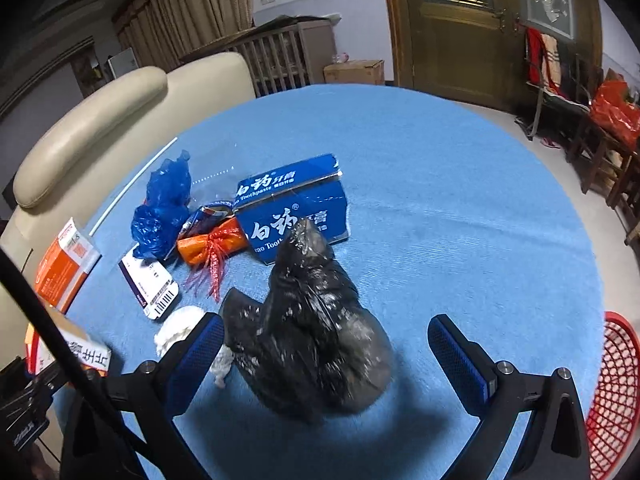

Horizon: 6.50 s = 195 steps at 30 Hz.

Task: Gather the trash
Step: 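Grasp the black plastic bag with the right tool while the left tool grasps the white-red paper box, then carry the black bag with the right tool over the red wastebasket and release, then lower the white-red paper box into the red wastebasket and open the left tool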

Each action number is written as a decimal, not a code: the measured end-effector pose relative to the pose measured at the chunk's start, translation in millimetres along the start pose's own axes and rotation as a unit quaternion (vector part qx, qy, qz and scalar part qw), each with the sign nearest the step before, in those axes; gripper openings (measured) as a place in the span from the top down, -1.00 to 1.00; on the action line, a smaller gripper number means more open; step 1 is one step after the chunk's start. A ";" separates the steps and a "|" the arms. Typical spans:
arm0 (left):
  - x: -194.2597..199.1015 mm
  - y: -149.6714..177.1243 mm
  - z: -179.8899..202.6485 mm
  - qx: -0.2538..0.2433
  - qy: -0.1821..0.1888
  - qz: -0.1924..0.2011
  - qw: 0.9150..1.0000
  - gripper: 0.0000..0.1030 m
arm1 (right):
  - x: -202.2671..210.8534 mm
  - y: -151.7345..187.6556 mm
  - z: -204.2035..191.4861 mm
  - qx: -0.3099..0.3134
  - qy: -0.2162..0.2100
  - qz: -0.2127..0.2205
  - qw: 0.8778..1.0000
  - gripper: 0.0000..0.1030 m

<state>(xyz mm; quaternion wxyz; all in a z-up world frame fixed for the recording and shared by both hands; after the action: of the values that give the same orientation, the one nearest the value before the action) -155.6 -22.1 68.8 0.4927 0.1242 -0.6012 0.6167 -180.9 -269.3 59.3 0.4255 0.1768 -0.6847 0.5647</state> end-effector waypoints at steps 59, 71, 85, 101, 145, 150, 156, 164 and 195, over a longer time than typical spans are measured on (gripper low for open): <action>-49.1 4.9 282.0 -0.205 0.090 -0.053 0.973 0.10 | 87.3 85.8 238.8 -0.129 0.142 -0.001 0.981 0.24; -58.0 8.8 305.3 -0.226 0.095 -0.063 0.968 0.10 | 84.3 95.4 259.3 -0.146 0.163 -0.018 0.976 0.24; -64.6 13.2 322.4 -0.241 0.100 -0.069 0.963 0.10 | 74.2 103.6 273.0 -0.159 0.171 -0.034 0.972 0.24; -69.5 14.3 339.0 -0.257 0.106 -0.077 0.958 0.10 | 51.9 112.4 290.3 -0.175 0.175 -0.058 0.967 0.22; -104.8 45.9 451.5 -0.353 0.149 -0.124 0.915 0.10 | 108.3 151.7 377.7 -0.293 0.221 -0.020 0.930 -0.33; -111.5 53.6 464.1 -0.364 0.148 -0.135 0.910 0.09 | 117.0 156.3 386.6 -0.305 0.225 -0.014 0.925 -0.33; -120.0 58.1 470.7 -0.380 0.119 -0.136 0.907 0.00 | 120.0 157.9 392.4 -0.313 0.225 -0.009 0.923 -0.33; -116.0 56.2 471.0 -0.383 0.111 -0.122 0.909 -0.24 | 117.0 160.4 391.5 -0.313 0.226 -0.014 0.922 -0.33; -73.3 3.6 335.5 -0.270 0.075 -0.072 0.957 -0.25 | 120.5 99.1 278.5 -0.209 0.207 -0.002 0.956 -0.37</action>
<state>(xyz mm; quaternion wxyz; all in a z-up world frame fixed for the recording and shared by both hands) -270.2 -344.7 94.5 0.5945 -0.0174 -0.6962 0.4020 -428.4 -468.2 91.8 0.5862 -0.0354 -0.6842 0.4324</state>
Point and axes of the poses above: each gripper's, at about its wrist camera, not at the fingertips, and x roughly against the way its jaws point, z to its right, y to its underside, the point moved 1 cm from there along -x, roughly the way its jaws point, and after that the axes turned 12 degrees about y, right-handed, at the moved point
